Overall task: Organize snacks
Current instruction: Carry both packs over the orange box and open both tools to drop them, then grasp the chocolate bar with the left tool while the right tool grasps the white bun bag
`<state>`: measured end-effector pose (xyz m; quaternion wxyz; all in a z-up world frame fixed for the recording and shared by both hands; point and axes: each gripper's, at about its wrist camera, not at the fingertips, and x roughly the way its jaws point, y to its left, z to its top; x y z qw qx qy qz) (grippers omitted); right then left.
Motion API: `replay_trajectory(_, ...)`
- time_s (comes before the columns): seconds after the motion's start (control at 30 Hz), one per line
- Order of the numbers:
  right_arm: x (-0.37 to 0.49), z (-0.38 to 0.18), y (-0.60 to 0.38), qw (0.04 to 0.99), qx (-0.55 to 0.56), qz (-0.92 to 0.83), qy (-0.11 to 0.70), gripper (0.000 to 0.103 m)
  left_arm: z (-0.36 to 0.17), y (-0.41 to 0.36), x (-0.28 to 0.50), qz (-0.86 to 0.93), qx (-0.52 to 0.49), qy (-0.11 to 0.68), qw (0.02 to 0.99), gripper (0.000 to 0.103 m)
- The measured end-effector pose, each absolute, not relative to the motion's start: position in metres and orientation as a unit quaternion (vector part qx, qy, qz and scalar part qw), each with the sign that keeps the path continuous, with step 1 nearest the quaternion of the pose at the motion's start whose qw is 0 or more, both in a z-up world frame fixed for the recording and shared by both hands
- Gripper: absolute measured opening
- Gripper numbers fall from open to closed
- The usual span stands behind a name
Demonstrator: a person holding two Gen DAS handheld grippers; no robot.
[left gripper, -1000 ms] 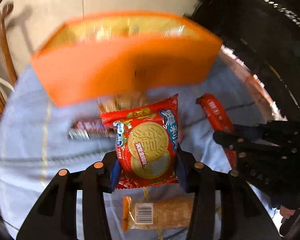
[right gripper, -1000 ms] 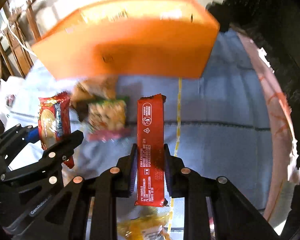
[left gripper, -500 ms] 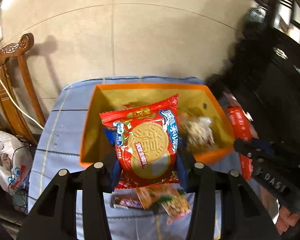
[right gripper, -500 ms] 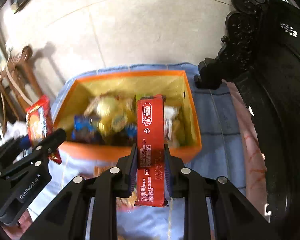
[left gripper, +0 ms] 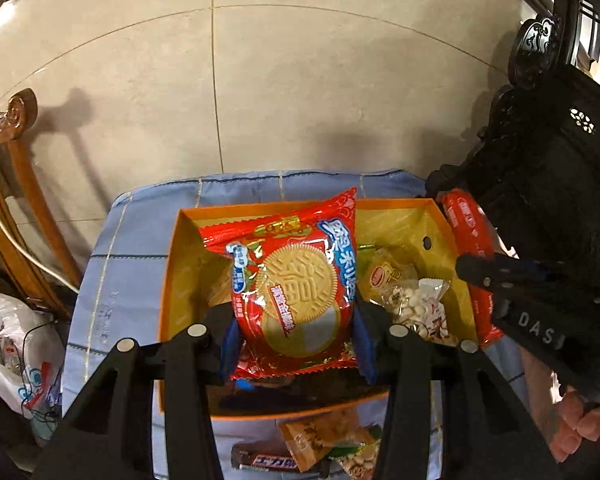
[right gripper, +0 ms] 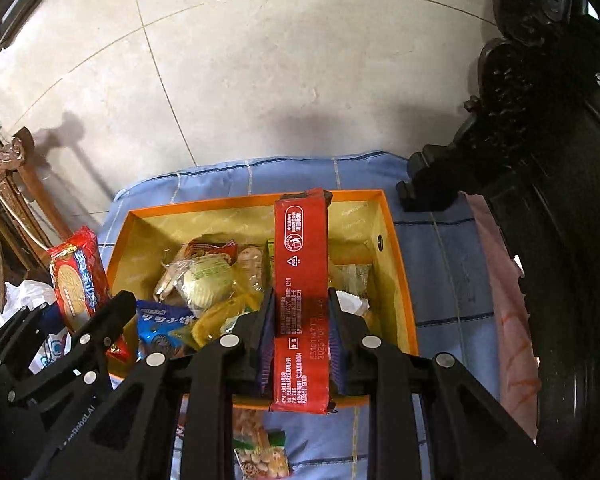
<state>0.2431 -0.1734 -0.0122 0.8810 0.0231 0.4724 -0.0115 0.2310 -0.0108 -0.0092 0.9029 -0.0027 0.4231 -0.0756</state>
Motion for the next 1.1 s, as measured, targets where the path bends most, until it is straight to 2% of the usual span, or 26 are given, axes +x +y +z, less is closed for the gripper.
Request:
replay_trajectory(0.03,0.244,-0.012,-0.174,0.881,0.014,-0.027,0.472,0.067,-0.012,-0.009,0.233,-0.077,-0.007,0.424,0.903,0.07)
replay_trajectory(0.07,0.243,-0.012,-0.179,0.886,0.005,-0.058,0.459,0.086,-0.015,-0.005,0.237,-0.058,-0.01,0.426,0.903,0.09)
replay_trajectory(0.1,0.241,-0.011,-0.185,0.891,0.016,-0.06,0.45,0.094,-0.018,0.001,0.238,-0.05,-0.018,0.428,0.902,0.099)
replay_trajectory(0.13,0.24,-0.011,-0.19,0.891,0.029,-0.056,0.45,0.099,-0.021,0.008,0.239,-0.052,-0.036,0.43,0.901,0.099)
replay_trajectory(0.23,0.237,-0.013,-0.203,0.884,0.055,-0.062,0.46,0.099,-0.029,0.019,0.242,-0.049,-0.06,0.441,0.894,0.099)
replay_trajectory(0.4,0.223,-0.008,-0.21,0.887,0.063,-0.06,0.453,0.099,-0.026,0.008,0.233,-0.055,-0.01,0.43,0.901,0.099)
replay_trajectory(0.53,0.188,-0.018,-0.207,0.891,0.05,-0.022,0.451,0.099,-0.03,0.012,0.194,-0.076,0.034,0.42,0.904,0.099)
replay_trajectory(0.63,0.155,-0.047,-0.195,0.881,0.025,0.035,0.471,0.099,-0.048,0.022,0.151,-0.104,0.065,0.424,0.897,0.099)
replay_trajectory(0.77,0.114,-0.111,-0.169,0.843,-0.037,0.09,0.529,0.099,-0.086,0.03,0.109,-0.155,0.136,0.444,0.872,0.099)
replay_trajectory(0.9,0.105,-0.161,-0.158,0.812,-0.015,0.107,0.573,0.099,-0.123,0.038,0.099,-0.197,0.204,0.454,0.844,0.099)
replay_trajectory(1.1,0.121,-0.185,-0.145,0.806,-0.016,0.116,0.58,0.099,-0.152,0.033,0.115,-0.257,0.25,0.435,0.826,0.099)
